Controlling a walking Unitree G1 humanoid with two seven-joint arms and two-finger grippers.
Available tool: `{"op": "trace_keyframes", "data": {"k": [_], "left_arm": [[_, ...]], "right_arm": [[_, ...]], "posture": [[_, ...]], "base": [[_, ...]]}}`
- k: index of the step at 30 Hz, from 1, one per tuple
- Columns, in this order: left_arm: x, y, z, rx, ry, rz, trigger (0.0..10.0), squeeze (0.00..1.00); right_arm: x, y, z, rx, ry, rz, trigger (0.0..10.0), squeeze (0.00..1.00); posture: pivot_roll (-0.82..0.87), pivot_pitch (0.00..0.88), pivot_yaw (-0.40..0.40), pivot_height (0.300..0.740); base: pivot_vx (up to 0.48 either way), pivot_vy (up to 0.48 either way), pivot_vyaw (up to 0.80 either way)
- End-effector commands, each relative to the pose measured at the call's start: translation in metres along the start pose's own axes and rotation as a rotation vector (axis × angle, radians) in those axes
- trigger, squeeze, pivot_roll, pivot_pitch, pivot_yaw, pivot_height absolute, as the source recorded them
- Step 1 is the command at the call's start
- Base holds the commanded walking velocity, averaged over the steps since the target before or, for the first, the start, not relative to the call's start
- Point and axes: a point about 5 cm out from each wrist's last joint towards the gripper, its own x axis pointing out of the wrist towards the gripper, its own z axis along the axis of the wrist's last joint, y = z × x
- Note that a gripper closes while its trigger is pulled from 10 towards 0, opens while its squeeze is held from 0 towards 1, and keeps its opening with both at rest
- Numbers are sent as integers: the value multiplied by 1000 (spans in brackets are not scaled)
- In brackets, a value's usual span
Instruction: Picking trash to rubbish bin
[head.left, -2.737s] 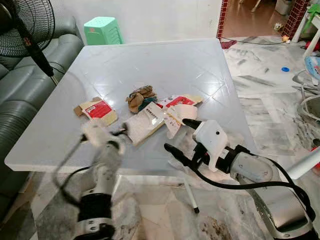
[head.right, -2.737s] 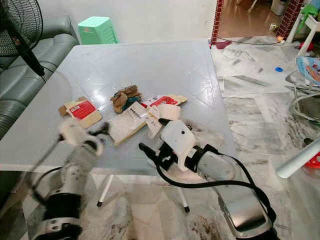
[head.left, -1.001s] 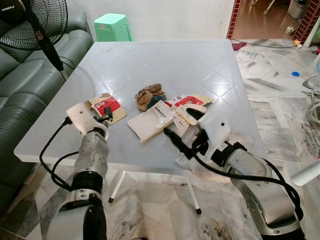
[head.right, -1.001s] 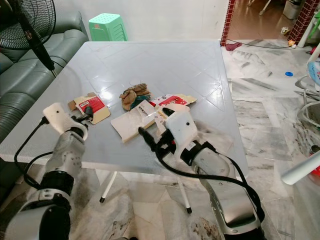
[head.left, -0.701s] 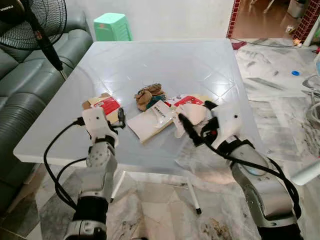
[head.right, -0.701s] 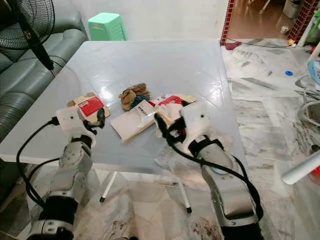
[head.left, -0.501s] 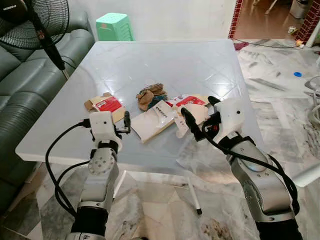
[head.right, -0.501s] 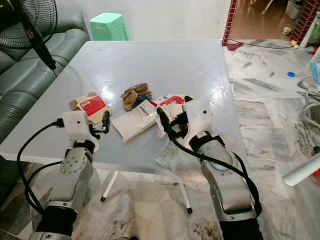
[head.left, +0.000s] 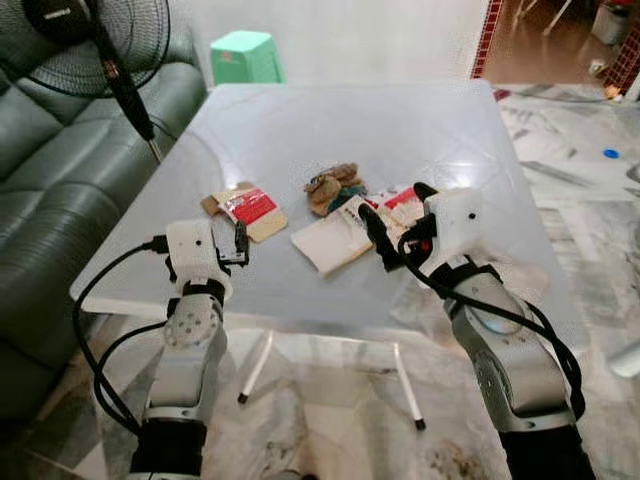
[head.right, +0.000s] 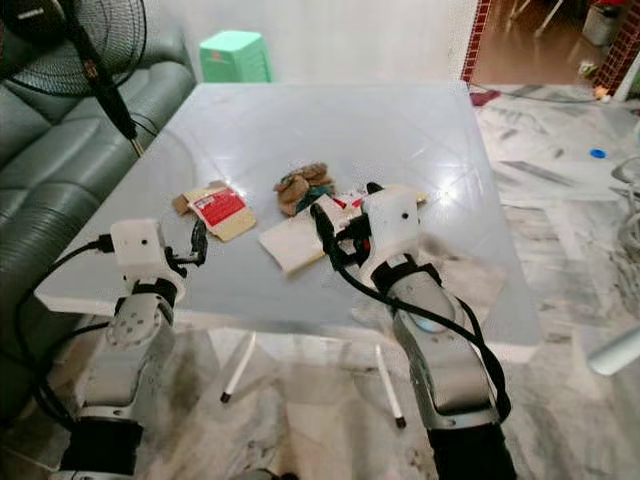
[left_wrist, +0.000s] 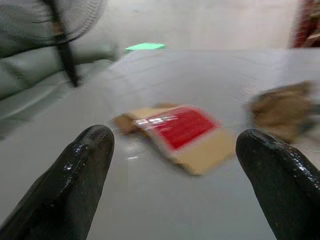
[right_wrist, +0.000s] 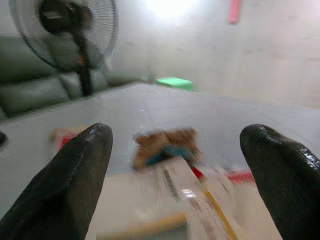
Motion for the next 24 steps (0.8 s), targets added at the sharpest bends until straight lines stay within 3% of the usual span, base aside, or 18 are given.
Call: {"op": "trace_keyframes", "data": {"k": [1,6,16,24], "left_arm": [[3,3,7,24,-14,9,10000,0],[6,-8,15,19,-44,-52,10000,0],[9,-13,21,-45,-59,-59,10000,0],[8,-10,18,-54,-39,-61,10000,0]], "right_arm": [[3,1,4,-1,-23,-8,10000,0],[5,1,5,-4,-34,-21,10000,0],[6,0,6,-7,-45,-34,10000,0],[7,1,7,-15,-58,-36,10000,0]], "posture": [[-46,0,71,740],[-44,0,76,740],[-43,2,83,740],[-40,9,83,740]], "base": [[0,0,0],[0,0,0],[0,0,0],[389,0,0]]}}
